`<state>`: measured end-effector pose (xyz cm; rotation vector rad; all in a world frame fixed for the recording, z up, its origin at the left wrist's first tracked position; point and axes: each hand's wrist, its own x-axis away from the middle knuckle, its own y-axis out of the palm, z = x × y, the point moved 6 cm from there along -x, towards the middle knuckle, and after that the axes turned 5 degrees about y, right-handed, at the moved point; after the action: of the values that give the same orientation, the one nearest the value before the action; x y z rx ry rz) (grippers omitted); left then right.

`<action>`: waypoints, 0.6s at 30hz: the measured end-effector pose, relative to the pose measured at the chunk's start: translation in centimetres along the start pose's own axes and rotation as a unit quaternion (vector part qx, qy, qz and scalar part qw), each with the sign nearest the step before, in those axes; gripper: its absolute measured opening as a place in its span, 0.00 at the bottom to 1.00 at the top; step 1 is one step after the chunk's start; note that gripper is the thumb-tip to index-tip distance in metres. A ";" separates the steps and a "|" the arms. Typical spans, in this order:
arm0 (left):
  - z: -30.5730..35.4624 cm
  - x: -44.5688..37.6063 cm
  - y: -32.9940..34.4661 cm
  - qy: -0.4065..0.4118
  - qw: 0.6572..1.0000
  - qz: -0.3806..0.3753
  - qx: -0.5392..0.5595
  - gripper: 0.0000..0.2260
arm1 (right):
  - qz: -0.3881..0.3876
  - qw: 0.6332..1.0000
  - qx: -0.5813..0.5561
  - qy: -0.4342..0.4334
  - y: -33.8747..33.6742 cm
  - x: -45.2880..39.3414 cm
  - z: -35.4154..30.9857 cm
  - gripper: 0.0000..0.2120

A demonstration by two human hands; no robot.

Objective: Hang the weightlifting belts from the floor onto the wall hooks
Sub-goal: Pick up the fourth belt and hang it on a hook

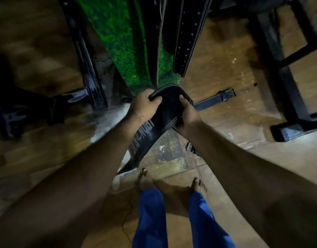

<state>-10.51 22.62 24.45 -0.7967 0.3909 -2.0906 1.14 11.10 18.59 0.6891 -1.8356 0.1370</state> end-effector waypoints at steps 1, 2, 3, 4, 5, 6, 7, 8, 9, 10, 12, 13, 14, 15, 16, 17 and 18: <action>1.0 1.0 -0.8 0.000 1.000 -0.001 0.019 0.12 | -0.013 1.000 -0.004 0.000 0.4 1.9 0.0 0.25; 2.1 1.9 -1.6 0.002 0.999 0.001 0.034 0.15 | -0.023 1.000 -0.005 0.002 0.7 3.6 0.0 0.24; 3.2 3.0 -2.4 0.004 0.999 0.006 0.040 0.18 | -0.031 0.999 0.001 0.005 0.9 5.2 -0.2 0.24; 4.4 4.4 -3.2 0.011 0.999 0.013 0.038 0.19 | -0.043 0.999 0.010 0.007 0.9 6.9 -0.5 0.23; 5.6 5.8 -4.0 0.021 0.999 0.019 0.034 0.19 | -0.056 0.998 0.021 0.007 0.9 9.0 -0.9 0.23; 6.6 7.2 -4.6 0.024 0.999 0.024 0.030 0.19 | -0.062 0.997 0.035 0.005 0.9 10.5 -1.3 0.22; 7.5 8.7 -5.2 0.022 0.999 0.032 0.032 0.18 | -0.067 0.996 0.052 0.000 0.9 12.2 -1.7 0.23; 8.4 10.2 -5.9 0.020 0.998 0.044 0.040 0.17 | -0.067 0.995 0.069 -0.010 0.9 14.1 -2.2 0.25; 9.3 11.9 -6.6 0.018 0.997 0.063 0.049 0.17 | -0.066 0.994 0.084 -0.022 1.0 16.2 -2.6 0.29; 10.4 13.5 -7.4 0.015 0.995 0.081 0.059 0.18 | -0.058 0.993 0.101 -0.034 1.1 17.9 -3.1 0.34; 12.6 16.6 -8.7 -0.006 0.991 0.109 0.082 0.18 | -0.059 0.990 0.114 -0.058 1.2 21.3 -4.2 0.34; 13.9 18.1 -9.4 -0.012 0.989 0.118 0.093 0.19 | -0.072 0.988 0.117 -0.071 1.5 23.1 -4.8 0.29; 15.3 19.2 -10.2 -0.013 0.986 0.126 0.104 0.19 | -0.087 0.985 0.124 -0.080 1.9 25.4 -5.5 0.25; 16.8 20.4 -11.1 -0.011 0.984 0.135 0.112 0.19 | -0.099 0.982 0.131 -0.090 2.2 27.7 -6.4 0.23; 18.6 21.7 -11.9 -0.004 0.983 0.139 0.120 0.17 | -0.105 0.979 0.142 -0.106 2.2 30.1 -7.3 0.21; 20.1 22.7 -12.6 0.002 0.982 0.138 0.130 0.16 | -0.117 0.974 0.154 -0.118 2.3 31.8 -7.8 0.20; 21.3 23.2 -13.2 -0.001 0.981 0.129 0.145 0.15 | -0.126 0.969 0.168 -0.128 2.4 33.3 -8.3 0.21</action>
<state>-14.61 12.01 56.66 -0.5449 0.1704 -1.8475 -0.39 3.56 52.06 1.2193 -1.9700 0.2024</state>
